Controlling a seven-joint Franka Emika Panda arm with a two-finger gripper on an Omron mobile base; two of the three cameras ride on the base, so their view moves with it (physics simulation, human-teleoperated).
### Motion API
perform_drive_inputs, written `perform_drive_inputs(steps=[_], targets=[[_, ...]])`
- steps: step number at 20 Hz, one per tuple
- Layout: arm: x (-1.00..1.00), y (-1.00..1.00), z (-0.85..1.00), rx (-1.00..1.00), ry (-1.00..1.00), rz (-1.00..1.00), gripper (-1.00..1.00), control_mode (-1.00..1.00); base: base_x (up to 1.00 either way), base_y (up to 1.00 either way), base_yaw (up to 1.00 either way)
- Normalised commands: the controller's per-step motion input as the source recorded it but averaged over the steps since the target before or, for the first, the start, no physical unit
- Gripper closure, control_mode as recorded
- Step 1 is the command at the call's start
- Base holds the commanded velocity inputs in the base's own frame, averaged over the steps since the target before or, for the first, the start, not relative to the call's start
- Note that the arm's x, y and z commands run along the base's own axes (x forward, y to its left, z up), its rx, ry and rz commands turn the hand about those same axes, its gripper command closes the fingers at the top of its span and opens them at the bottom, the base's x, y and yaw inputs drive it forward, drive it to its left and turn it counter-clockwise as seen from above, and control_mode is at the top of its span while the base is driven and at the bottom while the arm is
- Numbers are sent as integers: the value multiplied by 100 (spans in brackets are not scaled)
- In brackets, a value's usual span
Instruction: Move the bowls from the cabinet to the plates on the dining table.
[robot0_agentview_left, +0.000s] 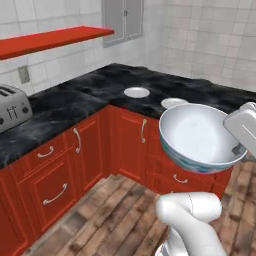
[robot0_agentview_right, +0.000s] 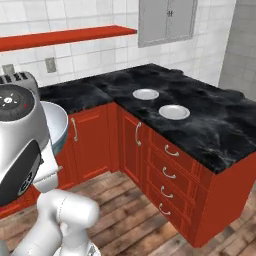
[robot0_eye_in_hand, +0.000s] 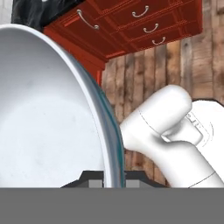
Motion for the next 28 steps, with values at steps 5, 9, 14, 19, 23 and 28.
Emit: perform_drive_inputs(steps=[5,9,14,19,23,28], targets=[[0,0,0,0,0,0,100,100,100,69,-34],[0,0,0,0,0,0,100,100,100,63,-34],[0,0,0,0,0,0,100,100,93,40,-37],[0,0,0,0,0,0,100,100,96,40,-37],[0,0,0,0,0,0,100,100,88,41,-39],[0,0,0,0,0,0,100,100,97,19,-37]])
